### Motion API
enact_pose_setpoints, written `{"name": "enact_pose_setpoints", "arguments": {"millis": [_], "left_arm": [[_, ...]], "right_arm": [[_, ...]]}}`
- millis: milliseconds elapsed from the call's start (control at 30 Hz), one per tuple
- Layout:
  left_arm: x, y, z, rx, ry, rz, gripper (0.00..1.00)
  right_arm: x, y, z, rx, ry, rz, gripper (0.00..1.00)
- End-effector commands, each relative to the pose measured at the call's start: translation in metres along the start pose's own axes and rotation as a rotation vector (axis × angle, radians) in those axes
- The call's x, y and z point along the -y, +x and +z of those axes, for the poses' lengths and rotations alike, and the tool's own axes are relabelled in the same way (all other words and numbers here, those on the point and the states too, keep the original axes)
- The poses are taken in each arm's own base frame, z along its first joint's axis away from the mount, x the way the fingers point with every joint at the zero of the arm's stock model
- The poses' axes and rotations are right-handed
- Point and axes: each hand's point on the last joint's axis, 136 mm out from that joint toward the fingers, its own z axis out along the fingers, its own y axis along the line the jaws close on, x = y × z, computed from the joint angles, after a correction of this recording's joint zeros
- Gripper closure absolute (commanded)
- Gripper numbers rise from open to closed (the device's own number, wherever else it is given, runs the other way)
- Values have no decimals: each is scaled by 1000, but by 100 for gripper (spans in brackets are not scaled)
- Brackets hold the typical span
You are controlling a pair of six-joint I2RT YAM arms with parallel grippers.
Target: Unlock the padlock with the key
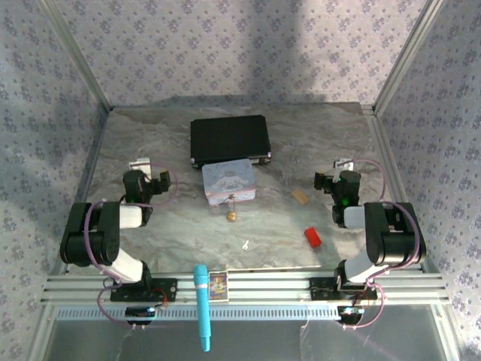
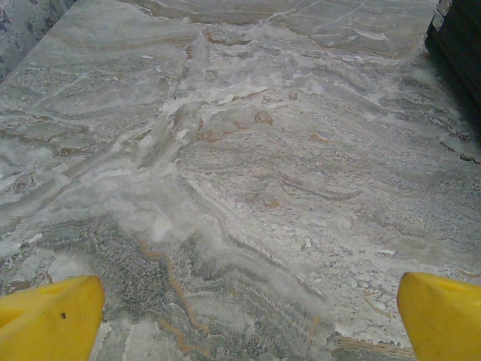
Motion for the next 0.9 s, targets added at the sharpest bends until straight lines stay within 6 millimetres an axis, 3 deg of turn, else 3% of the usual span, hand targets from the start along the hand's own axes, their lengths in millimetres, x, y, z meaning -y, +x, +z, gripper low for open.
{"name": "enact_pose_setpoints", "arguments": {"millis": [0, 867], "left_arm": [[4, -16, 2, 52, 23, 9, 0], [4, -16, 2, 54, 23, 8, 0]], "right_arm": [[1, -10, 3, 21, -1, -8, 1], [-3, -12, 3, 20, -41, -8, 1]]}}
